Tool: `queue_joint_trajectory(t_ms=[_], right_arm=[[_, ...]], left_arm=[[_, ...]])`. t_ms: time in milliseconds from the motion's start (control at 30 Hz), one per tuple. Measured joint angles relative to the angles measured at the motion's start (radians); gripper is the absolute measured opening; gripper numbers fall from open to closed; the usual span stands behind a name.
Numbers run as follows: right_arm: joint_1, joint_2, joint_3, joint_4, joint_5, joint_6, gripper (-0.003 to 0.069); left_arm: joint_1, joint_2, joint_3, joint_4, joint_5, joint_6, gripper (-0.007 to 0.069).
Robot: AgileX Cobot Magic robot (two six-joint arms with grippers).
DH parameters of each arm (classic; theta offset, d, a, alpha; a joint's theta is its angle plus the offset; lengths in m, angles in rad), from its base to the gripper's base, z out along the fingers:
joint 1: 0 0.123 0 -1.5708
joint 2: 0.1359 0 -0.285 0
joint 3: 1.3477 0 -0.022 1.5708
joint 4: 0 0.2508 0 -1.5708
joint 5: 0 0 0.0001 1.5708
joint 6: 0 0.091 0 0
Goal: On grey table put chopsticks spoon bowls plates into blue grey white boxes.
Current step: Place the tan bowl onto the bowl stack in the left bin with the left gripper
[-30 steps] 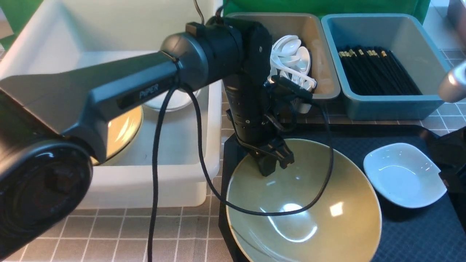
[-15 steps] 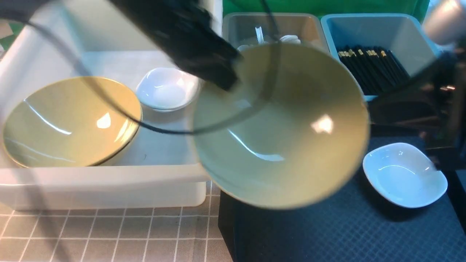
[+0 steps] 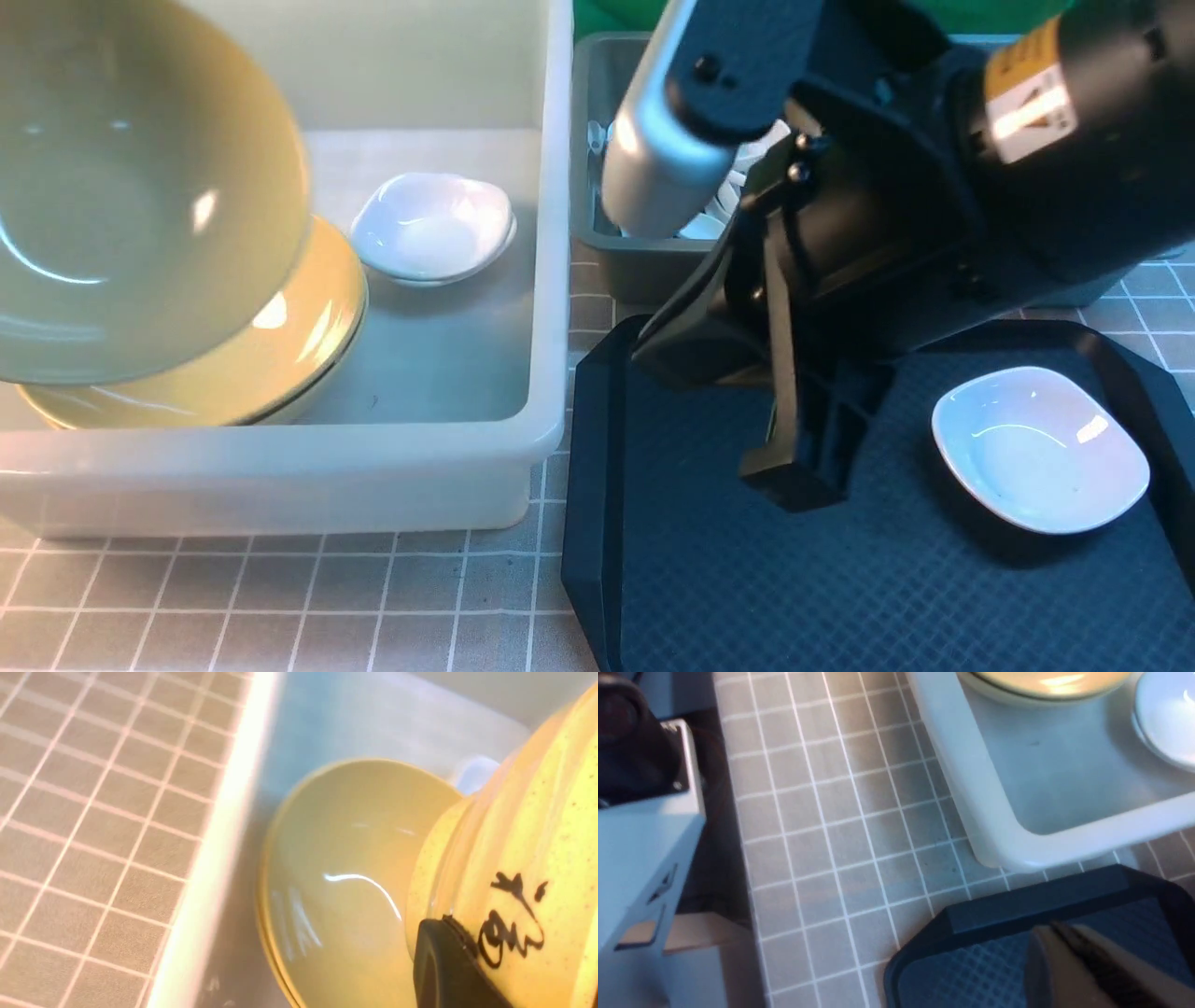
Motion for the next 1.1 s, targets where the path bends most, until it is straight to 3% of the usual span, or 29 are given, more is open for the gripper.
queue_joint_trajectory(t_ms=[333,433,633,733,767,933,1100], right_arm=[[0.0,0.007,-0.001,-0.051,0.072,0.0,0.0006],[0.0,0.007,-0.001,-0.058,0.075,0.0,0.0008],[0.0,0.007,-0.001,-0.06,0.075,0.0,0.0011],[0.0,0.007,-0.001,-0.06,0.073,-0.002,0.0013],[0.0,0.007,-0.001,-0.061,0.072,-0.002,0.0013],[0.0,0.007,-0.001,-0.103,0.075,0.022,0.0016],[0.0,0.007,-0.001,-0.195,0.096,0.111,0.0017]], left_arm=[[0.005,0.288,0.01,-0.096,-0.05,0.087,0.001],[0.002,0.336,0.011,-0.112,-0.058,0.149,0.0041],[-0.04,0.347,0.01,-0.074,-0.077,0.182,0.0167],[-0.066,0.346,0.008,-0.009,-0.073,0.181,0.0267],[-0.075,0.339,-0.007,0.037,-0.065,0.172,0.0339],[-0.081,0.291,-0.113,0.159,0.007,0.074,0.0474],[-0.093,0.221,-0.272,0.209,0.113,-0.018,0.0495]])
